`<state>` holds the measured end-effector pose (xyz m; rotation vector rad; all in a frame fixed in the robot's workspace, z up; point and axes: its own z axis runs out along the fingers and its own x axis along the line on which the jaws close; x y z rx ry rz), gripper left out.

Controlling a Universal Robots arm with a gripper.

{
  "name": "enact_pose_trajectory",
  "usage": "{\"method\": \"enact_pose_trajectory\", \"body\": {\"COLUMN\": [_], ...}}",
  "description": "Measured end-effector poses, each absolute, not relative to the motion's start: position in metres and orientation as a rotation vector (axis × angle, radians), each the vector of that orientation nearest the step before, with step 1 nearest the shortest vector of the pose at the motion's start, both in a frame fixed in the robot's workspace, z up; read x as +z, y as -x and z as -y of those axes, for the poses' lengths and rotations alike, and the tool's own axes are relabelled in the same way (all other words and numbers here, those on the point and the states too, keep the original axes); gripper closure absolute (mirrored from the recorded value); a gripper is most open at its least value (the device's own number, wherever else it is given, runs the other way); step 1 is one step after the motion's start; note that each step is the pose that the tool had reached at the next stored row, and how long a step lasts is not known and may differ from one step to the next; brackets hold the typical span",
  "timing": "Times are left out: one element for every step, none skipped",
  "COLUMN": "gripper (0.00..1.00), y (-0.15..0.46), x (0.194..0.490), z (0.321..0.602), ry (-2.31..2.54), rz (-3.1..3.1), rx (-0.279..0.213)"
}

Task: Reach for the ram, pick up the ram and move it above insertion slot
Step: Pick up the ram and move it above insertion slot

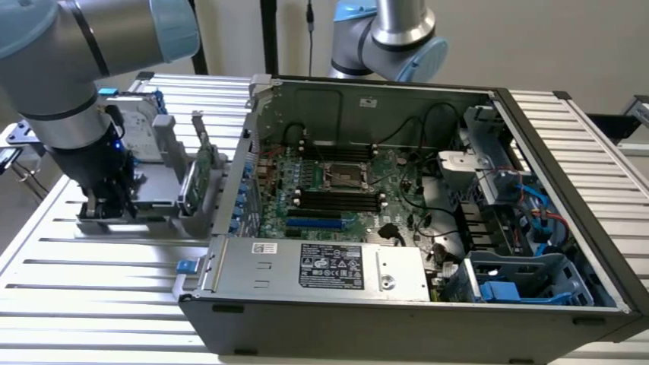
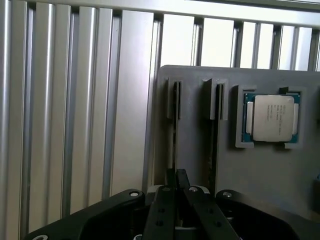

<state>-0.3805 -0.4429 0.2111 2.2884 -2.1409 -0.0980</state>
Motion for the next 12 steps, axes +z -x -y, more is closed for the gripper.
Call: {"method": "enact_pose_trajectory", "body": {"gripper": [0.87,0.87,0.87,0.87,0.87,0.87,0.87,0.87,0.87,0.87,0.87,0.87], "y": [0.380,0.380,0.380,0.380,0.380,0.380,0.380,0.380,0.379,0.379,0.379,0.379], "x": [0.213,0.215,0.217,0.219,0.221,0.224,0.227,0.230,0.233,0.237,0.241,0.244], "z": [0.443,0.443,0.443,0.443,0.443,0.443,0.443,0.443,0.443,0.443,0.443,0.443], "ry": [-2.288,-2.287,-2.286,-2.285,-2.284,-2.283,-2.283,-2.282,-2.282,-2.281,-2.282,-2.282], "rz": [2.141,2.141,2.141,2.141,2.141,2.141,2.141,2.140,2.140,2.140,2.140,2.141], "rx": [-0.101,-0.104,-0.107,-0.110,-0.112,-0.115,-0.116,-0.118,-0.119,-0.120,-0.121,-0.122]}}
